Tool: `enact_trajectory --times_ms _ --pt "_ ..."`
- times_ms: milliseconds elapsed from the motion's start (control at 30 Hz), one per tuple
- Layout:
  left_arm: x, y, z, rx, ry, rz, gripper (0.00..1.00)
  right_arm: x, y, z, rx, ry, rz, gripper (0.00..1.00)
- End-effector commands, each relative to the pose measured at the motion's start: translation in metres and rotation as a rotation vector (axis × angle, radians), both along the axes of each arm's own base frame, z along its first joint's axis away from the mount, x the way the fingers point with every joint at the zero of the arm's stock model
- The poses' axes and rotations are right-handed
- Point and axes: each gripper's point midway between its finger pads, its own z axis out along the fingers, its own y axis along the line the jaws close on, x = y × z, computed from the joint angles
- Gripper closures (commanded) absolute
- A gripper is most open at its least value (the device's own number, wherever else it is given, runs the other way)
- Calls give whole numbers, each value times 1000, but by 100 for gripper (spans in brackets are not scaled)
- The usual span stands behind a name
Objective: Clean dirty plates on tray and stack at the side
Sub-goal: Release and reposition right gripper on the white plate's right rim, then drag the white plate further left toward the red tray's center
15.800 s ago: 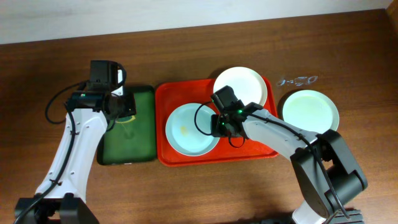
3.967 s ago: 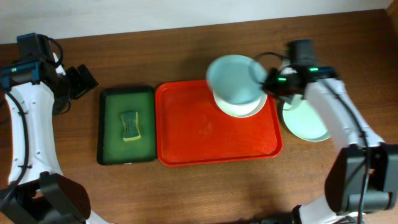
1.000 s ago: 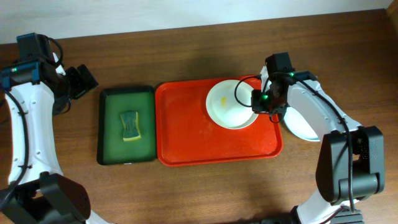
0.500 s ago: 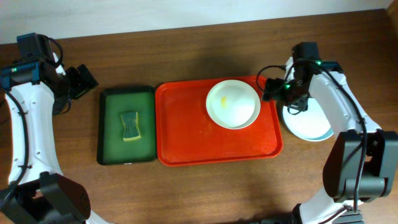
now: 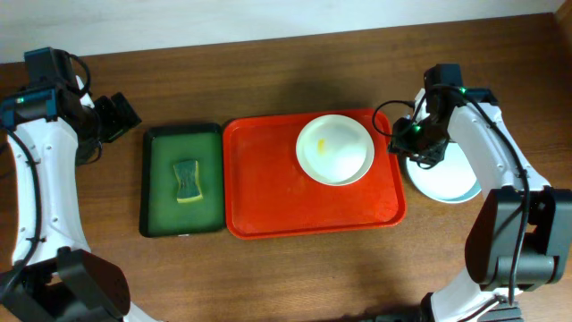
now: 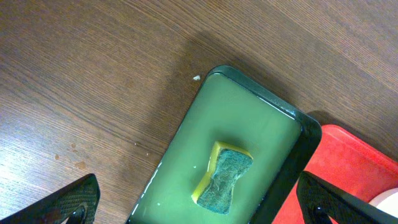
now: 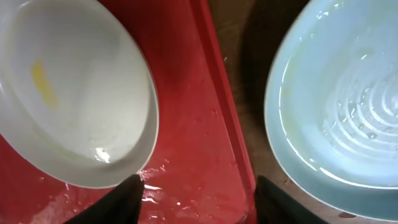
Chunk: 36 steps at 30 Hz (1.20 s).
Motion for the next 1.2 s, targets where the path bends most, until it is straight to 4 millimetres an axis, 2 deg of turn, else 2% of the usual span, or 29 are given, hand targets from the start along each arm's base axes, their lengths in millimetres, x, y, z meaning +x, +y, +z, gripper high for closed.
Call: enact_trajectory --times_ms 0,200,400,467,567,700,833,900,967,1067,1167 --pt "1 -1 11 -2 -29 1 1 -3 1 1 11 3 -49 40" --pt "1 -1 11 -2 -29 1 1 -1 9 -27 22 -21 -89 42" --pt "1 -1 11 -2 -29 1 1 6 50 -51 55 -99 -28 50" --pt "1 -1 11 -2 -29 1 1 7 58 -56 42 -112 -41 56" --pt "1 -1 11 -2 -29 1 1 3 55 -63 -19 -90 -132 73" --pt "1 -1 11 -2 -29 1 1 -1 54 -66 -33 -80 -134 77" --pt "1 -1 11 -2 -29 1 1 -2 54 -67 -34 -79 -134 78" --pt "1 -1 11 -2 -29 1 1 0 54 -69 -30 -95 -135 94" --pt "1 -1 11 -2 -29 1 1 -1 54 -70 -30 -92 -135 96" --pt "1 -1 11 -2 -29 1 1 -4 70 -68 45 -83 -65 96" --pt "1 -1 11 -2 -29 1 1 -10 94 -63 119 -116 166 96"
